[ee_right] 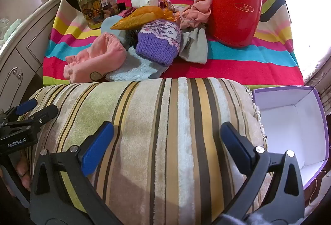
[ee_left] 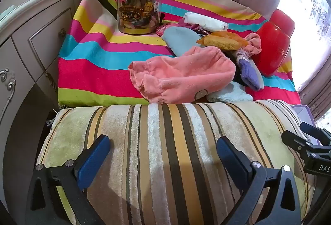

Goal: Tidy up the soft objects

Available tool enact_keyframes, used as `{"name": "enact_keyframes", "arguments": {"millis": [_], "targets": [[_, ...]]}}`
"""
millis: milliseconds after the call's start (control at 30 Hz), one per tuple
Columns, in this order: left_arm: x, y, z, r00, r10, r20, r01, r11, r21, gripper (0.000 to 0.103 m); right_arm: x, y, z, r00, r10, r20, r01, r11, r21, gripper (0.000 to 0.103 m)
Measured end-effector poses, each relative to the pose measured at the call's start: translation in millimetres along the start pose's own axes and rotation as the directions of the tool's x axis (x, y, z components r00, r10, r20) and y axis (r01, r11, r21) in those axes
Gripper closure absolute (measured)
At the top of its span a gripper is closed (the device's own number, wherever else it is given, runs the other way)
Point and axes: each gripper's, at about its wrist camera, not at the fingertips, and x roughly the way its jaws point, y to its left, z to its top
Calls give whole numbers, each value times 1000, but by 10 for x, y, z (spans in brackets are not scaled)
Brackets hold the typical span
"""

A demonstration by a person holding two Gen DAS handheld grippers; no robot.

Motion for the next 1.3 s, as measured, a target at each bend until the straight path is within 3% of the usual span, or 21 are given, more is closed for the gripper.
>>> {"name": "enact_keyframes", "arguments": {"millis": [667, 1300], "targets": [[4, -27, -2, 998, 44, 45, -45, 999, 22, 0, 9, 7, -27, 1000, -10, 20, 10, 1000, 0, 0], [12, -14, -10, 998, 35, 48, -36, 999, 17, 0, 10, 3, -33, 1000, -7, 23, 7, 1000, 2, 0]]}}
